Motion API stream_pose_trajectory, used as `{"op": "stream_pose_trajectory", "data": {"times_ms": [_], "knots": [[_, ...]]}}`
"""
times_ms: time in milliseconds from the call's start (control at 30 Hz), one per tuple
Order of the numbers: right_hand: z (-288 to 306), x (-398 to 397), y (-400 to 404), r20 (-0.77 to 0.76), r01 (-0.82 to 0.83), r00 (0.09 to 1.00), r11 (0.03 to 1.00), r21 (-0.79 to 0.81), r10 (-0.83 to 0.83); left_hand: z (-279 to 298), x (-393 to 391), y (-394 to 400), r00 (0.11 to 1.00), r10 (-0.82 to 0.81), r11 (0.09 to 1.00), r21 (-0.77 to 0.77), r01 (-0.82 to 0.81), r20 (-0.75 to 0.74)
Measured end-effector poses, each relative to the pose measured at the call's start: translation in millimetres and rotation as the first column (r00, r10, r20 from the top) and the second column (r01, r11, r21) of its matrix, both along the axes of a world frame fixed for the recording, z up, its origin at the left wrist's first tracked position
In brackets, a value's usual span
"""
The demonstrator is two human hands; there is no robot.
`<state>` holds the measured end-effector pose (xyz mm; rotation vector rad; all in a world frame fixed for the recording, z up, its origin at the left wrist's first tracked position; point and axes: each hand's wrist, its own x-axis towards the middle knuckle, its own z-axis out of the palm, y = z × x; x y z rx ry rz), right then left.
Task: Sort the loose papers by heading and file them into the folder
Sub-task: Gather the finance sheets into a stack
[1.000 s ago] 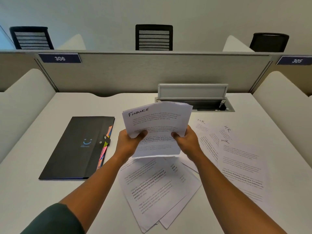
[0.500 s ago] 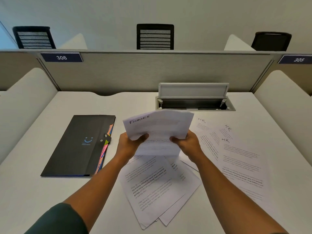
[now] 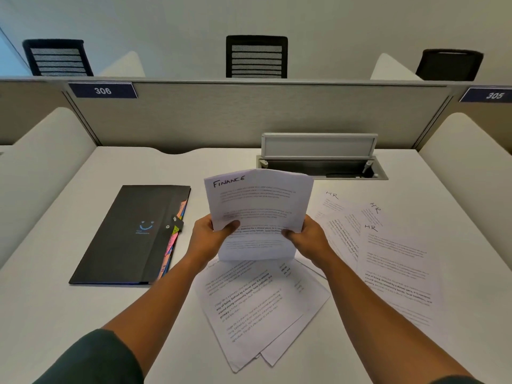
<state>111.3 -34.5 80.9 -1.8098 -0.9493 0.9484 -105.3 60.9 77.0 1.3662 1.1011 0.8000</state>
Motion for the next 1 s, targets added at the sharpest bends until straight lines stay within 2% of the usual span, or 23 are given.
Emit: {"op": "stream_pose_trajectory", "data": {"times_ms": [267,700,1000], "knots": [[1,2,3,-0.005,0.012,1.000,1.000,-0.006,-0.012,6,-1,2,1.000,0.001,1.000,-0.008,-0.001,-0.021],[4,-4,9,-0.272,0.012,0.962,0.999,-0.045,-0.024,10,-8,2,0.996,-0.007,0.977,-0.210,0.025,0.086],[-4,-19,22,-0.300,-0.035,0.954,0.997,-0.062,0.015,-3,-36,13,0.998,-0.031,0.950,-0.309,0.048,0.058]]}}
